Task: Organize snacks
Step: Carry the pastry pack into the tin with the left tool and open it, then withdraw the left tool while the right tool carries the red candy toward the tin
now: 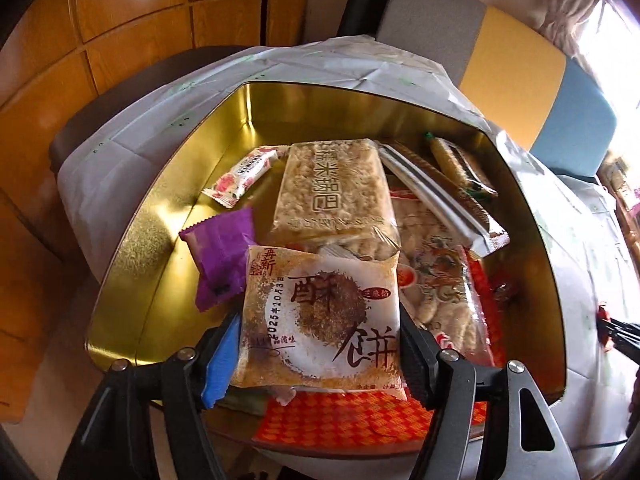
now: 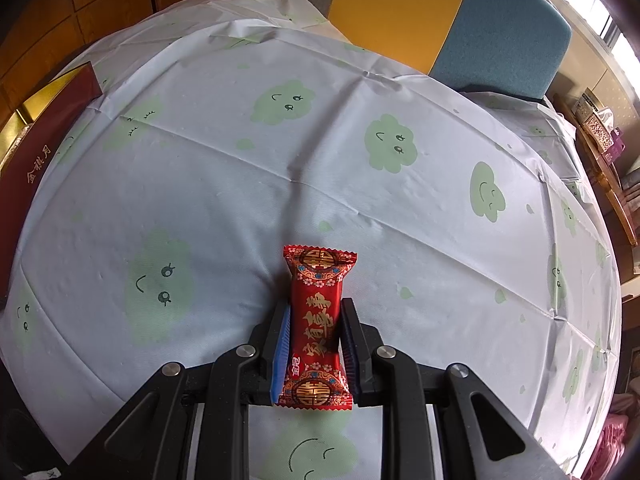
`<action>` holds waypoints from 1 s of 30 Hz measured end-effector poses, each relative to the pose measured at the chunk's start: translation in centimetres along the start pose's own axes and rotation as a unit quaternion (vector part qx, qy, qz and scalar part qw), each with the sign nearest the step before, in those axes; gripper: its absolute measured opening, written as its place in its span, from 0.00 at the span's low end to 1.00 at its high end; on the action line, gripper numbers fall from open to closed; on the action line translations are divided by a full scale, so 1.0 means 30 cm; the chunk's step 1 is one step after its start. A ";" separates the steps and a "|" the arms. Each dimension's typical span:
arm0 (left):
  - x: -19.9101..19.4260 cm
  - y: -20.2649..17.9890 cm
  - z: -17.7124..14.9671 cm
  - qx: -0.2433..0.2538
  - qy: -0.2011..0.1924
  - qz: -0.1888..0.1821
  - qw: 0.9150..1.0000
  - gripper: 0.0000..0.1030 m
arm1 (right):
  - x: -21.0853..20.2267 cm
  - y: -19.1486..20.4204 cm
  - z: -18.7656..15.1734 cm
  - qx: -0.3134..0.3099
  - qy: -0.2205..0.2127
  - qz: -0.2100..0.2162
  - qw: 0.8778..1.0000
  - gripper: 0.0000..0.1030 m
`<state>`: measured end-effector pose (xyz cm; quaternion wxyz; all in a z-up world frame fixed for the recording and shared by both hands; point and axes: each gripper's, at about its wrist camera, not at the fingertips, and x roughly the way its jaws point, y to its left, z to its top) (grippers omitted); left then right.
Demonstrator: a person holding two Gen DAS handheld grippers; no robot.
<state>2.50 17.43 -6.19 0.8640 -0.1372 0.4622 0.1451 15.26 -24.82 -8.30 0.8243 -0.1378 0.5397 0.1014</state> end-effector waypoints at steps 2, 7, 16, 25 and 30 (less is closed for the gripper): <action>0.013 0.004 0.002 0.003 0.000 0.012 1.000 0.71 | 0.000 0.002 0.000 -0.001 0.000 -0.001 1.000 0.23; 0.003 0.007 0.000 0.003 -0.007 0.028 1.000 0.71 | 0.000 0.007 -0.002 -0.002 -0.001 -0.005 1.000 0.23; -0.045 -0.008 0.008 0.014 -0.037 0.047 0.998 0.71 | -0.004 0.008 -0.003 0.002 -0.001 -0.009 1.000 0.23; -0.093 -0.032 0.003 0.026 -0.064 0.050 0.996 0.73 | -0.003 0.010 -0.001 0.006 -0.001 -0.012 1.000 0.23; -0.105 -0.033 0.006 0.022 -0.067 0.045 0.997 0.73 | -0.003 0.009 0.000 0.008 0.000 -0.012 1.000 0.23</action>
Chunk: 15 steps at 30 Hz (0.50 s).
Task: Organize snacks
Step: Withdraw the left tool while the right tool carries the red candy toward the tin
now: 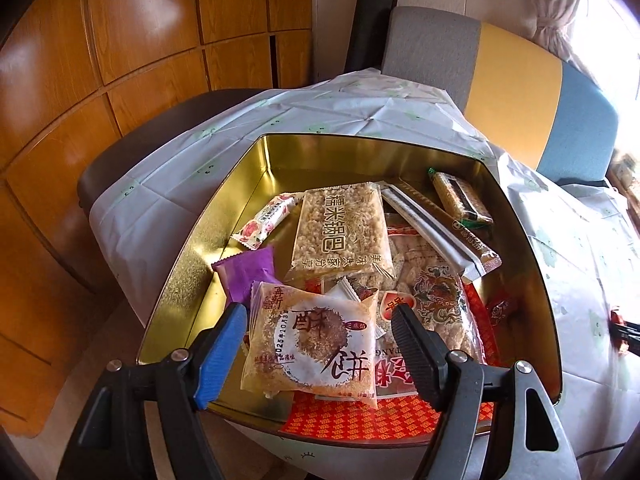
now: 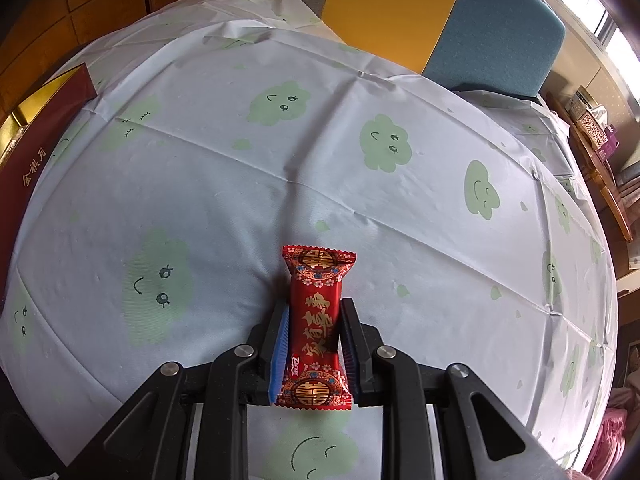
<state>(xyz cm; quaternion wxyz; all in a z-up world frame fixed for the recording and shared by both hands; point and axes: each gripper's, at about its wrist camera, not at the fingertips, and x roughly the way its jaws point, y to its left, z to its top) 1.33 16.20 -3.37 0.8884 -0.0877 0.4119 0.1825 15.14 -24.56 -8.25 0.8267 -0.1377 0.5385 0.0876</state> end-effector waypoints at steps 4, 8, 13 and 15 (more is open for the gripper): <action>-0.004 0.005 -0.005 -0.004 -0.001 0.002 1.000 0.73 | 0.000 -0.001 -0.001 0.002 -0.001 -0.001 1.000 0.23; -0.004 0.029 -0.001 -0.016 -0.003 0.006 1.000 0.73 | 0.000 -0.012 -0.002 0.014 0.000 0.006 1.000 0.23; -0.007 0.053 -0.002 -0.025 -0.007 0.001 1.000 0.73 | 0.007 -0.060 0.004 0.048 0.011 0.030 0.998 0.29; -0.007 0.057 -0.004 -0.026 -0.008 -0.002 1.000 0.73 | 0.011 -0.076 0.009 0.061 0.020 0.039 0.997 0.31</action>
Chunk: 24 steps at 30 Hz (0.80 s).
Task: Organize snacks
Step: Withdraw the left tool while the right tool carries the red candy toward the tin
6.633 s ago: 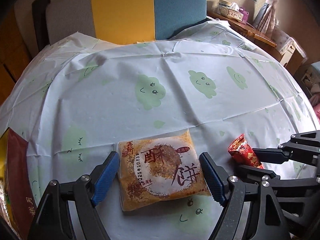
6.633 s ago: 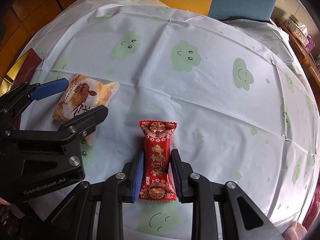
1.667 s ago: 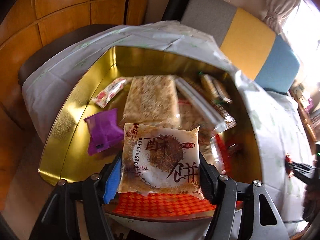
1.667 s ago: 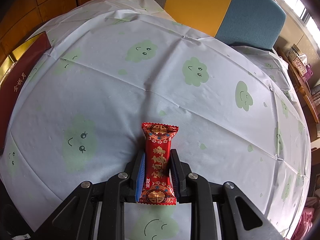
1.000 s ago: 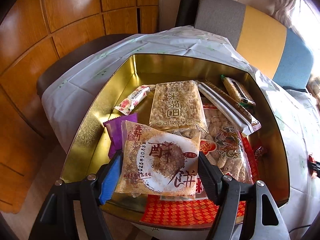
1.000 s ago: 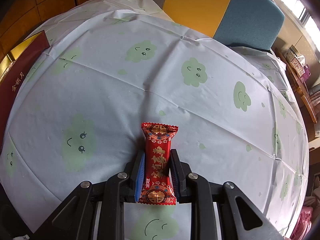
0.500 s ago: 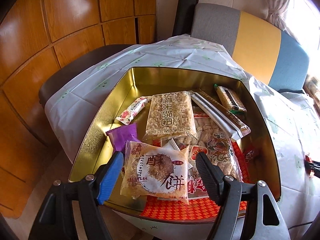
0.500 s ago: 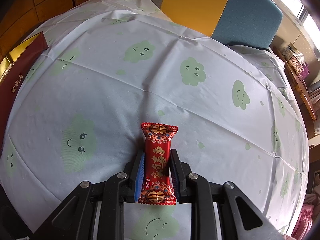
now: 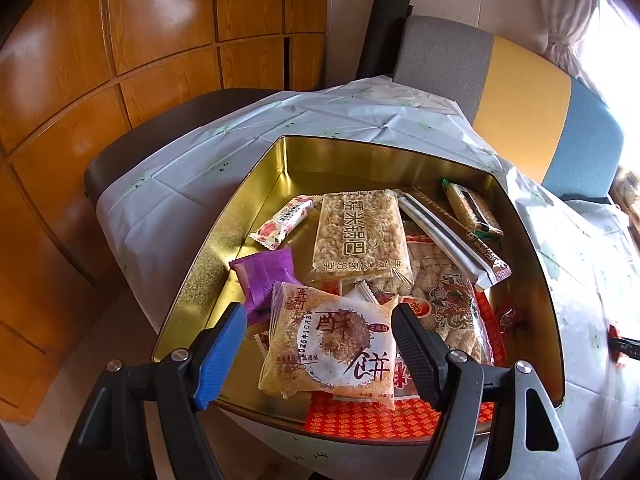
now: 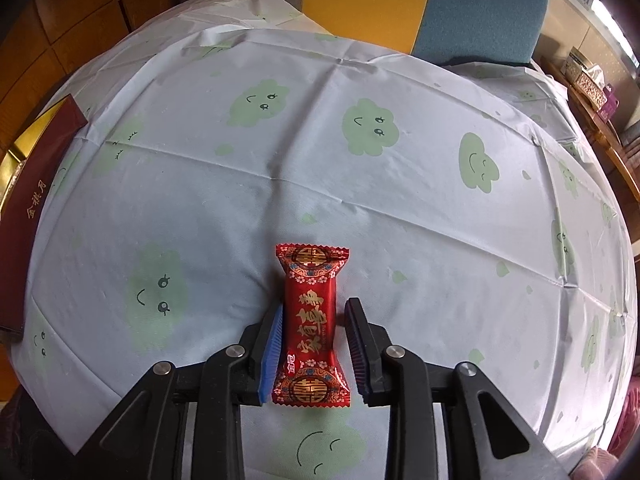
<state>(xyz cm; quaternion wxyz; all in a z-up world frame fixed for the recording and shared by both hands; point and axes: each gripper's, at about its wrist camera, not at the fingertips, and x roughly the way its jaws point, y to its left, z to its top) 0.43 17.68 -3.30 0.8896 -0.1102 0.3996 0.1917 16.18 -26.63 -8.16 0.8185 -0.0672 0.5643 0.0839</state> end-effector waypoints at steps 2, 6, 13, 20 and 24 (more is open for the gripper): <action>-0.001 0.002 -0.001 -0.001 0.000 -0.004 1.000 0.73 | 0.001 -0.017 0.005 0.015 0.008 0.010 1.000 0.32; -0.012 0.000 0.000 0.000 -0.006 -0.012 1.000 0.73 | -0.002 -0.046 0.009 0.038 0.024 0.025 0.999 0.32; -0.024 0.002 -0.001 0.001 -0.009 -0.014 1.000 0.73 | -0.009 -0.043 -0.007 0.040 0.023 0.013 0.999 0.26; -0.040 0.017 0.003 0.001 -0.013 -0.008 1.000 0.73 | -0.021 0.029 -0.046 0.009 0.009 -0.024 1.000 0.21; -0.042 0.030 0.004 -0.003 -0.014 -0.005 1.000 0.73 | -0.044 0.042 -0.041 0.031 0.008 0.009 0.999 0.21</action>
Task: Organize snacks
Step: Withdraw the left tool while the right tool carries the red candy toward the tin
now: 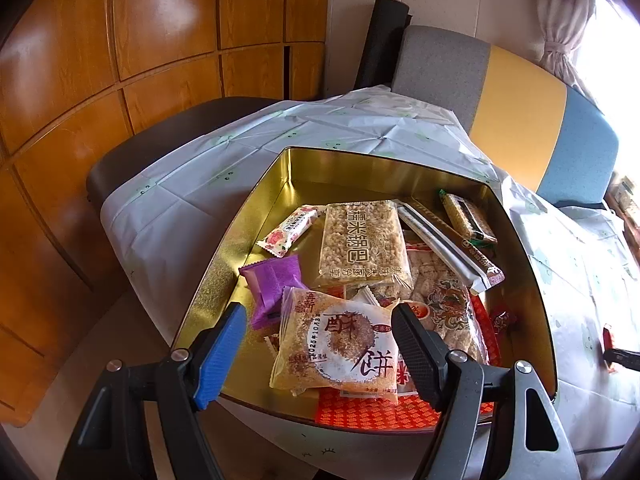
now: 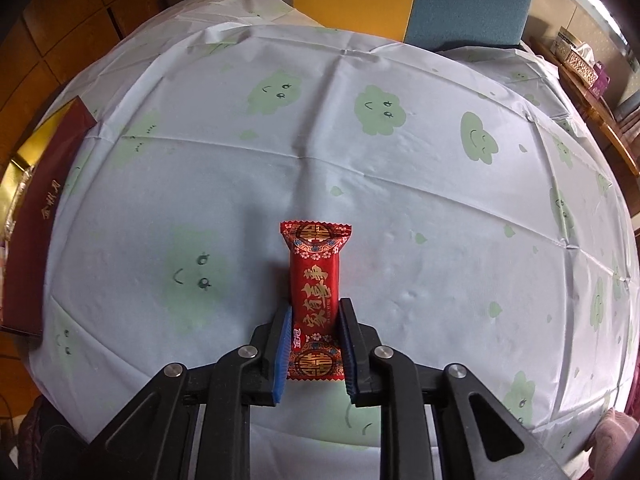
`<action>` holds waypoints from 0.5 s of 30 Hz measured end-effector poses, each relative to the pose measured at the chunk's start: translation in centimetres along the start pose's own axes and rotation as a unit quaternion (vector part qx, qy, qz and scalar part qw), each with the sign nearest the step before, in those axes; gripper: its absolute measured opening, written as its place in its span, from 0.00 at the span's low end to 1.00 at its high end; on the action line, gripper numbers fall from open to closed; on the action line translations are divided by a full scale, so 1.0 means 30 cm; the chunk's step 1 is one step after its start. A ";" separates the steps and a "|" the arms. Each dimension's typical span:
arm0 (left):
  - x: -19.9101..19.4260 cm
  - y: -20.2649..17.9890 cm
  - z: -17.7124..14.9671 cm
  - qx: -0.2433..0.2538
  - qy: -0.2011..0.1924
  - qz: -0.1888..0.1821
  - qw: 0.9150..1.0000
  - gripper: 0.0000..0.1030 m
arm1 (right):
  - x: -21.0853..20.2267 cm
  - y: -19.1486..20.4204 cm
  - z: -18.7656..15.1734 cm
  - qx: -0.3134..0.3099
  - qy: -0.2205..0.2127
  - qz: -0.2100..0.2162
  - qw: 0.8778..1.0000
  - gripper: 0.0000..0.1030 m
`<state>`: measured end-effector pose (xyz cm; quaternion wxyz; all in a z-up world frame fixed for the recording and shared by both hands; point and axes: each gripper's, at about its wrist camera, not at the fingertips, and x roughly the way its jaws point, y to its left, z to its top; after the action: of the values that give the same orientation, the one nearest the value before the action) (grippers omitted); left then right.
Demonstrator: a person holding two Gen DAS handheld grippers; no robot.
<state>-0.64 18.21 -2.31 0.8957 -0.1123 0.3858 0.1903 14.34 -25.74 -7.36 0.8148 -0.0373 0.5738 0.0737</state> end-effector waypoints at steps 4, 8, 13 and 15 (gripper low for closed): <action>0.005 0.008 -0.001 -0.005 0.004 0.001 1.000 0.73 | -0.045 0.093 0.003 0.002 -0.022 0.037 0.999 0.21; 0.002 0.008 -0.001 -0.004 0.003 0.002 1.000 0.73 | -0.114 0.220 0.009 -0.028 -0.047 0.081 0.995 0.21; -0.006 0.013 0.001 -0.003 0.000 0.004 1.000 0.73 | -0.188 0.426 0.010 -0.086 -0.069 0.140 0.984 0.21; -0.007 0.016 0.000 -0.003 0.001 0.004 1.000 0.73 | -0.231 0.522 -0.007 -0.110 -0.074 0.169 0.977 0.21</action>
<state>-0.98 18.60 -2.17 0.8940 -0.1136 0.3869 0.1953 9.30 -10.88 -0.53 0.8215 -0.0237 0.4986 0.2756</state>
